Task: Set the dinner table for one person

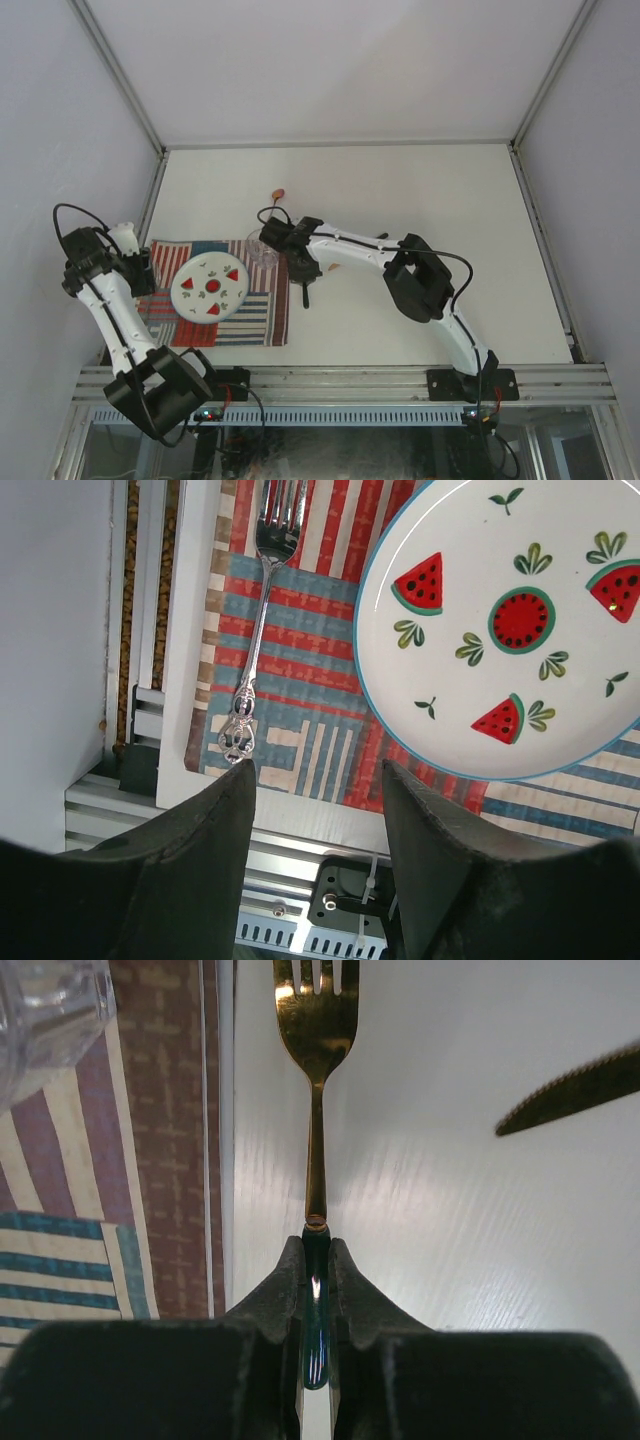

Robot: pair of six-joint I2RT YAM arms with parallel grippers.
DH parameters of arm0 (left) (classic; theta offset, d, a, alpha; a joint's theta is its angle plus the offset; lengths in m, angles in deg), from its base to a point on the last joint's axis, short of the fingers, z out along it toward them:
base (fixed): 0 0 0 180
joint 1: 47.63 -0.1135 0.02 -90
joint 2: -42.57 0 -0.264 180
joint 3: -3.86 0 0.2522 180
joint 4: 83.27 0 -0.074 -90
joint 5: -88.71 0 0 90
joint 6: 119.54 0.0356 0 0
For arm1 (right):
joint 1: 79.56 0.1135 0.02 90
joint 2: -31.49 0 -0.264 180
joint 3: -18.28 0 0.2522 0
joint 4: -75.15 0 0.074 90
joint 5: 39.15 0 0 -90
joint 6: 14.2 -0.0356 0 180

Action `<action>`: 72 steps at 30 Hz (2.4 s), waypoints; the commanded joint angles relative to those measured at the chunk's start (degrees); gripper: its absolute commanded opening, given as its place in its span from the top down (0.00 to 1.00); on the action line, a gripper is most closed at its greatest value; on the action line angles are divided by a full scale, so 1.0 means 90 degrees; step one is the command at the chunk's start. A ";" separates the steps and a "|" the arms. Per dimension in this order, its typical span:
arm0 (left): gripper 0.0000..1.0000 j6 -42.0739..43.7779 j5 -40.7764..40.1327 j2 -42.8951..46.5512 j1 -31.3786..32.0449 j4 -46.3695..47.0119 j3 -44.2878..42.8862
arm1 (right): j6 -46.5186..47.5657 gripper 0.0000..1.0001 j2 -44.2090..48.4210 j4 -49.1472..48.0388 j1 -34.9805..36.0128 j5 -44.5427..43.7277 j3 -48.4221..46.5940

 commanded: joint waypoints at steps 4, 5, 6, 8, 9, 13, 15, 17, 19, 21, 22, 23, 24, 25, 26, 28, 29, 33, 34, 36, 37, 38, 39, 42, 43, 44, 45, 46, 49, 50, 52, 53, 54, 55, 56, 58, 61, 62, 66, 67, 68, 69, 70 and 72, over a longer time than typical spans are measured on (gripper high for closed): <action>0.43 0.0235 0.0284 0.0471 -0.0063 -0.0271 -0.0013 | -0.0793 1.00 0.0728 -0.0194 0.0382 -0.0084 0.0540; 0.42 0.0262 0.0305 0.0549 -0.0064 -0.0300 -0.0023 | -0.0865 1.00 0.0747 -0.0243 0.0434 -0.0093 0.0594; 0.42 0.0287 0.0331 0.0613 -0.0061 -0.0341 -0.0054 | -0.0922 1.00 0.0749 -0.0296 0.0466 -0.0094 0.0639; 0.42 0.0303 0.0455 0.0701 -0.0061 -0.0517 -0.0142 | -0.1033 1.00 0.0718 -0.0404 0.0536 -0.0089 0.0648; 0.42 0.0338 0.0583 0.0707 -0.0063 -0.0684 -0.0244 | -0.1105 1.00 0.0694 -0.0468 0.0567 -0.0074 0.0642; 0.42 0.0297 0.1199 0.0688 -0.0047 -0.1086 -0.0659 | -0.1314 1.00 0.0613 -0.0782 0.0720 -0.0113 0.0574; 0.41 0.0254 0.1326 0.0668 0.0021 -0.1099 -0.0786 | -0.1434 1.00 0.0542 -0.0916 0.0767 -0.0120 0.0517; 0.41 0.0219 0.1387 0.0613 0.0157 -0.1148 -0.0913 | -0.1534 1.00 0.0483 -0.1078 0.0792 -0.0052 0.0500; 0.41 0.0217 0.1450 0.0564 0.0337 -0.1296 -0.1036 | -0.1598 1.00 0.0417 -0.1089 0.0838 -0.0094 0.0444; 0.42 0.0279 0.1509 0.0558 0.0647 -0.1507 -0.1107 | -0.1670 1.00 0.0368 -0.0962 0.0857 -0.0165 0.0381; 0.42 0.0288 0.1497 0.0592 0.0830 -0.1564 -0.1093 | -0.1721 1.00 0.0366 -0.0954 0.0857 -0.0181 0.0395; 0.42 0.0300 0.1481 0.0649 0.1005 -0.1603 -0.1049 | -0.1742 1.00 0.0389 -0.1000 0.0873 -0.0200 0.0432; 0.42 0.0286 0.1460 0.0712 0.1166 -0.1601 -0.0969 | -0.1754 1.00 0.0403 -0.1064 0.0868 -0.0217 0.0479; 0.43 0.0247 0.1461 0.0768 0.1300 -0.1556 -0.0872 | -0.1770 1.00 0.0387 -0.1115 0.0880 -0.0229 0.0515; 0.43 0.0195 0.1411 0.0801 0.1397 -0.1492 -0.0838 | -0.1775 1.00 0.0347 -0.1160 0.0877 -0.0217 0.0527; 0.43 0.0146 0.1427 0.0763 0.1497 -0.1437 -0.0872 | -0.1775 1.00 0.0219 -0.1172 0.0881 -0.0189 0.0480; 0.43 0.0117 0.1434 0.0721 0.1554 -0.1429 -0.0876 | -0.1784 1.00 0.0160 -0.1161 0.0870 -0.0155 0.0459; 0.44 0.0099 0.1381 0.0711 0.1812 -0.1501 -0.0871 | -0.1815 1.00 0.0060 -0.1158 0.0868 -0.0116 0.0426; 0.44 0.0107 0.1364 0.0732 0.1871 -0.1529 -0.0880 | -0.1823 1.00 0.0055 -0.1162 0.0868 -0.0109 0.0436; 0.44 0.0117 0.1311 0.0758 0.2016 -0.1597 -0.0926 | -0.1842 1.00 0.0036 -0.1173 0.0857 -0.0071 0.0443; 0.44 0.0120 0.1272 0.0756 0.2096 -0.1626 -0.0955 | -0.1848 1.00 0.0029 -0.1182 0.0857 -0.0053 0.0447; 0.44 0.0115 0.1248 0.0766 0.2190 -0.1647 -0.0972 | -0.1844 0.97 0.0021 -0.1183 0.0857 -0.0033 0.0435; 0.44 0.0105 0.1220 0.0775 0.2268 -0.1654 -0.0990 | -0.1856 0.86 0.0031 -0.1188 0.0857 -0.0049 0.0439; 0.44 -0.0008 0.1154 0.0786 0.2572 -0.1564 -0.0991 | -0.1830 0.45 0.0107 -0.1194 0.0857 -0.0095 0.0458; 0.44 -0.0068 0.1139 0.0762 0.2676 -0.1503 -0.0999 | -0.1830 0.37 0.0148 -0.1170 0.0859 -0.0126 0.0474; 0.44 -0.0118 0.1129 0.0729 0.2762 -0.1447 -0.1014 | -0.1847 0.32 0.0208 -0.1134 0.0849 -0.0182 0.0510; 0.44 -0.0183 0.1098 0.0685 0.2857 -0.1393 -0.1042 | -0.1853 0.29 0.0275 -0.1120 0.0839 -0.0227 0.0576; 0.44 -0.0242 0.1074 0.0623 0.2956 -0.1347 -0.1077 | -0.1867 0.27 0.0363 -0.1124 0.0824 -0.0282 0.0674; 0.44 -0.0377 0.1011 0.0462 0.3265 -0.1251 -0.1198 | -0.1928 0.19 0.0700 -0.1267 0.0751 -0.0393 0.1046; 0.44 -0.0423 0.0957 0.0406 0.3443 -0.1209 -0.1213 | -0.1938 0.18 0.0806 -0.1321 0.0720 -0.0417 0.1165; 0.44 -0.0522 0.0862 0.0320 0.3725 -0.1076 -0.1205 | -0.1971 0.18 0.1009 -0.1307 0.0662 -0.0524 0.1329; 0.44 -0.0563 0.0826 0.0274 0.3894 -0.0998 -0.1185 | -0.1971 0.17 0.1100 -0.1245 0.0635 -0.0603 0.1381; 0.44 -0.0613 0.0750 0.0211 0.4083 -0.0903 -0.1180 | -0.1968 0.17 0.1182 -0.1183 0.0607 -0.0678 0.1421; 0.44 -0.0678 0.0676 0.0141 0.4268 -0.0820 -0.1178 | -0.1950 0.17 0.1256 -0.1116 0.0574 -0.0734 0.1461; 0.44 -0.0747 0.0595 0.0053 0.4450 -0.0733 -0.1192 | -0.1944 0.17 0.1348 -0.1024 0.0523 -0.0778 0.1495; 0.45 -0.0943 0.0588 -0.0150 0.4750 -0.0628 -0.1233 | -0.1942 0.17 0.1494 -0.0774 0.0429 -0.0954 0.1576; 0.45 -0.1187 0.0465 -0.0416 0.5215 -0.0391 -0.1243 | -0.2069 0.17 0.1859 -0.0383 0.0263 -0.1315 0.1819; 0.45 -0.1202 0.0400 -0.0494 0.5383 -0.0288 -0.1217 | -0.2112 0.17 0.2028 -0.0305 0.0175 -0.1420 0.1936; 0.45 -0.1299 0.0186 -0.0739 0.5970 -0.0014 -0.1147 | -0.2226 0.17 0.2764 -0.0121 -0.0275 -0.1715 0.2467; 0.46 -0.1379 0.0168 -0.0786 0.6052 0.0046 -0.1107 | -0.2204 0.17 0.2930 -0.0058 -0.0417 -0.1804 0.2552; 0.45 -0.1465 0.0144 -0.0824 0.6118 0.0128 -0.1024 | -0.2189 0.17 0.3068 0.0030 -0.0546 -0.1892 0.2611; 0.45 -0.1582 0.0105 -0.0848 0.6202 0.0209 -0.0926 | -0.2127 0.17 0.3186 0.0123 -0.0694 -0.1953 0.2668; 0.45 -0.1695 0.0062 -0.0842 0.6280 0.0311 -0.0795 | -0.2055 0.17 0.3268 0.0201 -0.0847 -0.1981 0.2703; 0.43 -0.1870 -0.0064 -0.0763 0.6535 0.0552 -0.0487 | -0.1904 0.17 0.3376 0.0302 -0.1104 -0.2060 0.2765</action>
